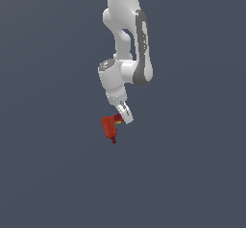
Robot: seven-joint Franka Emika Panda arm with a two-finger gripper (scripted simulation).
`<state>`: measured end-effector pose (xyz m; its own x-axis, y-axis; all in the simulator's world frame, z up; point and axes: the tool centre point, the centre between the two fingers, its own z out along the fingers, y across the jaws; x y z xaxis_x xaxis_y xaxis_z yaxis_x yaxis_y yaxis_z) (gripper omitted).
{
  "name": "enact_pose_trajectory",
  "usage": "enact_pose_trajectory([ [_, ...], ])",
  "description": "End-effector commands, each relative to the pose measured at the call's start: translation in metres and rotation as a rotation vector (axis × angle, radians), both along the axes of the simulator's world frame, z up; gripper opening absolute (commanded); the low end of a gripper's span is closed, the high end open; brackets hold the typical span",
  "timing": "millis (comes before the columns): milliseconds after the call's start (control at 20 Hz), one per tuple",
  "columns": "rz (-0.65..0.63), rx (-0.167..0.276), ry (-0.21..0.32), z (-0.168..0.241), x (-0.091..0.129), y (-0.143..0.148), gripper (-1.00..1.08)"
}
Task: Pick up the object and move it to a goal position.
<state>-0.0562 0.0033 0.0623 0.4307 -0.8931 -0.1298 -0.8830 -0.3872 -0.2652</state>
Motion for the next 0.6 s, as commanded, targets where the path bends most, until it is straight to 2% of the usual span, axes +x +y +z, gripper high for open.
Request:
enact_pose_trajectory([
  [0, 0.0, -0.001, -0.004, 0.014, 0.011, 0.013, -1.0],
  [550, -0.001, -0.003, -0.002, 0.07, 0.059, 0.076, -1.0],
])
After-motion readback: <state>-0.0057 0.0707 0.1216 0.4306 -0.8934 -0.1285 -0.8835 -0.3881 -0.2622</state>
